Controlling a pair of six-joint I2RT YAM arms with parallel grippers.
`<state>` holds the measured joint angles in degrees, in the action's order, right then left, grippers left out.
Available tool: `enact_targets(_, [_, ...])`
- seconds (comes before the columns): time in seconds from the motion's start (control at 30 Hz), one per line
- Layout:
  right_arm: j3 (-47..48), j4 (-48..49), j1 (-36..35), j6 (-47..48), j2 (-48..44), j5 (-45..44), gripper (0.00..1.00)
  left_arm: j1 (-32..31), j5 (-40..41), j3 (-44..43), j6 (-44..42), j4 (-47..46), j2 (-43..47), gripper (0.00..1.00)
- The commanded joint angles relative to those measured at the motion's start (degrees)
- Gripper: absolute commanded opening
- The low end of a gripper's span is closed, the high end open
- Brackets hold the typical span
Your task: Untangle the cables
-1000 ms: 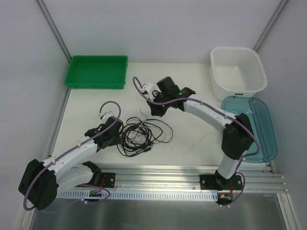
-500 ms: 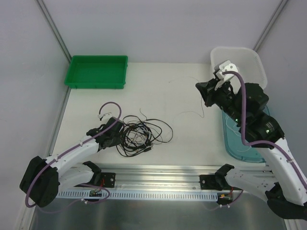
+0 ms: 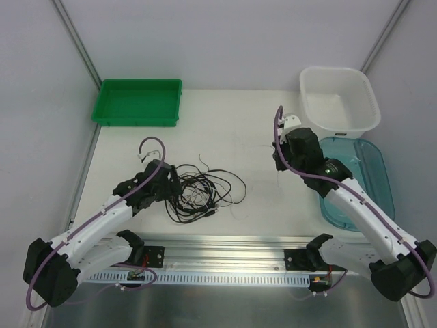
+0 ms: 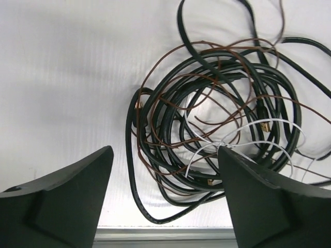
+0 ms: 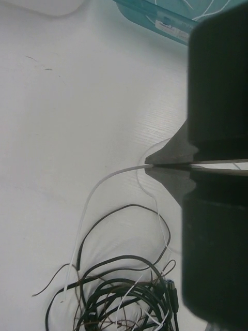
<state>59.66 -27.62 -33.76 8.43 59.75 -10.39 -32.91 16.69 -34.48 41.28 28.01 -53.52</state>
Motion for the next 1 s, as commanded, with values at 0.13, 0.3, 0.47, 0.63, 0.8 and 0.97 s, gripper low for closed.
enact_targets(0.13, [-6.74, 2.48, 0.27, -11.3, 11.26, -2.18, 0.01, 1.44, -4.38, -10.24, -6.11, 5.74, 3.77, 0.99])
enact_targets(0.3, [-11.32, 6.96, -0.95, -18.0, 17.84, -0.24, 0.04, 3.02, -5.53, -16.75, -12.0, 10.04, 4.03, 0.99])
enact_targets(0.47, [-11.06, 6.87, -6.31, -25.55, 22.43, -5.93, 0.16, 3.37, 0.95, -21.06, -16.57, 10.93, 5.44, 0.99])
enact_targets(0.63, [-11.41, 7.57, -9.04, -33.73, 25.77, -8.68, 0.32, 3.29, 9.14, -18.8, -18.95, 10.32, 6.41, 0.99])
enact_targets(0.8, [-11.5, 9.6, -10.54, -37.42, 27.88, -9.47, 0.38, 3.46, 10.74, -13.86, -19.21, 8.64, 6.32, 0.99])
enact_targets(0.97, [-11.5, 11.18, -11.33, -40.5, 28.94, -10.61, 0.38, 3.64, 14.16, -13.25, -20.71, 8.55, 6.14, 0.99])
